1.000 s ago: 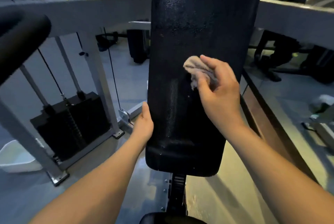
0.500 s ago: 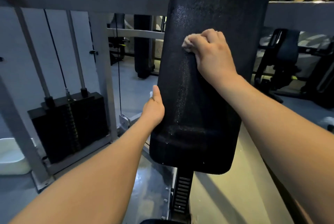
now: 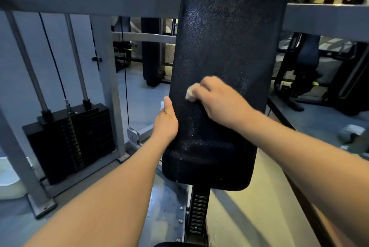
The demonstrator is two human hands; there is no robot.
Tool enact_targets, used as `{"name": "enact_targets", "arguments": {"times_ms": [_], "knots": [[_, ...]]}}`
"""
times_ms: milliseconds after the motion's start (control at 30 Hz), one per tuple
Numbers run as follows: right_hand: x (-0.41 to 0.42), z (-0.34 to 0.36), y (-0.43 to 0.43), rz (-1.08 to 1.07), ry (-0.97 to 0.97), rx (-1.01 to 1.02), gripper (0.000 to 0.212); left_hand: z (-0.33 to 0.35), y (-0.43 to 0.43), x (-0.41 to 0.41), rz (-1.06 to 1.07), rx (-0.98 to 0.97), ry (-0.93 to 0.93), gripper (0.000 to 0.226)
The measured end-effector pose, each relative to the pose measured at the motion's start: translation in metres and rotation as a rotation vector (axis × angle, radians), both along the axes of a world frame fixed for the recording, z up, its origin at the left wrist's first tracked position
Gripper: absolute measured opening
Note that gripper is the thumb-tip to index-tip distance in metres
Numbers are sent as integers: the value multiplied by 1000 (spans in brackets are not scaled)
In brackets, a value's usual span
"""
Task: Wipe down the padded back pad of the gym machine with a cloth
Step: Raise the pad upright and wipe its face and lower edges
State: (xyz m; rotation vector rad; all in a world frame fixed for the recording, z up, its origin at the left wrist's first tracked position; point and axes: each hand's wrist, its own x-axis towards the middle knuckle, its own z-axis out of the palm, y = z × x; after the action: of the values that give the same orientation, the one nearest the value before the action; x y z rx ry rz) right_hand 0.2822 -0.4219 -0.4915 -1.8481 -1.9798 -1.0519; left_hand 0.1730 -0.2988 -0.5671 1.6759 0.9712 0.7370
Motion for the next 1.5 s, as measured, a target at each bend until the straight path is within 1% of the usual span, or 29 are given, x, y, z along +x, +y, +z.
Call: {"name": "enact_targets", "arguments": {"times_ms": [33, 100, 133, 200, 267, 333, 367, 433, 467, 500, 600, 633, 667, 700, 733, 833, 900, 933, 967, 1000, 1067, 1100, 1133, 1200, 1300, 1400, 1433, 1467, 1500], "knots": [[4, 18, 5, 2, 13, 71, 25, -1, 0, 0, -1, 0, -22, 90], [17, 54, 22, -29, 60, 282, 26, -5, 1, 1, 0, -2, -48, 91], [21, 63, 31, -63, 92, 346, 25, -6, 1, 1, -4, -5, -54, 91], [22, 54, 44, -110, 126, 363, 24, -9, 2, 2, -10, -12, -74, 90], [10, 16, 41, -69, 115, 262, 30, -11, 4, 3, 4, -15, -96, 90], [-4, -25, 24, 19, 86, 78, 33, -11, 5, 3, 18, 2, -109, 87], [-11, -38, 12, 54, 57, -9, 31, -11, 4, 2, 19, 17, -122, 83], [-13, -33, 2, 94, -21, -129, 26, -12, 4, 1, 24, 36, -149, 75], [-11, -18, 5, 92, -51, -136, 25, -12, 3, 1, 30, 34, -161, 73], [-6, 0, 14, 80, -57, -84, 25, -13, 3, 2, 34, 25, -180, 73], [11, 57, 52, -11, 33, 245, 26, -18, 4, 5, 35, 2, -234, 70], [13, 64, 63, -48, 81, 318, 25, -19, 4, 6, 42, 2, -249, 69], [10, 62, 69, -69, 108, 350, 25, -21, 5, 8, 50, 0, -266, 67], [6, 51, 71, -67, 104, 342, 27, -22, 5, 9, 58, -8, -280, 67], [1, 33, 66, -32, 85, 289, 29, -24, 6, 10, 65, -17, -289, 66], [-10, -15, 33, 94, -1, -15, 28, -23, 9, 10, 94, -34, -269, 63], [-9, -13, 21, 127, -102, -169, 23, -23, 10, 10, 87, -22, -248, 59], [-6, 0, 23, 140, -168, -201, 20, -23, 9, 10, 94, -6, -245, 58], [-4, 15, 30, 150, -211, -176, 18, -23, 8, 9, 93, -7, -249, 58], [-1, 31, 41, 144, -222, -98, 18, -23, 7, 9, 86, -22, -262, 59], [1, 59, 65, 71, -133, 134, 20, -26, 8, 8, 65, -32, -287, 62], [0, 65, 75, 16, -66, 220, 21, -26, 7, 6, 62, -39, -294, 63], [-3, 62, 81, -13, -17, 259, 22, -25, 7, 6, 64, -46, -303, 65], [-10, 36, 77, 1, -10, 195, 27, -22, 5, 4, 70, -42, -307, 69], [-11, -11, 38, 93, -48, -57, 33, -18, 4, 2, 85, -17, -270, 65], [-5, -28, 0, 113, -155, -247, 25, -18, 4, 2, 71, 16, -232, 60], [-1, -22, -9, 107, -203, -261, 22, -18, 3, 1, 68, 17, -229, 61], [2, -12, -16, 102, -220, -227, 20, -18, 3, 2, 73, 14, -229, 63], [8, 2, -20, 91, -203, -146, 20, -19, 4, 3, 76, 9, -226, 66]]}}
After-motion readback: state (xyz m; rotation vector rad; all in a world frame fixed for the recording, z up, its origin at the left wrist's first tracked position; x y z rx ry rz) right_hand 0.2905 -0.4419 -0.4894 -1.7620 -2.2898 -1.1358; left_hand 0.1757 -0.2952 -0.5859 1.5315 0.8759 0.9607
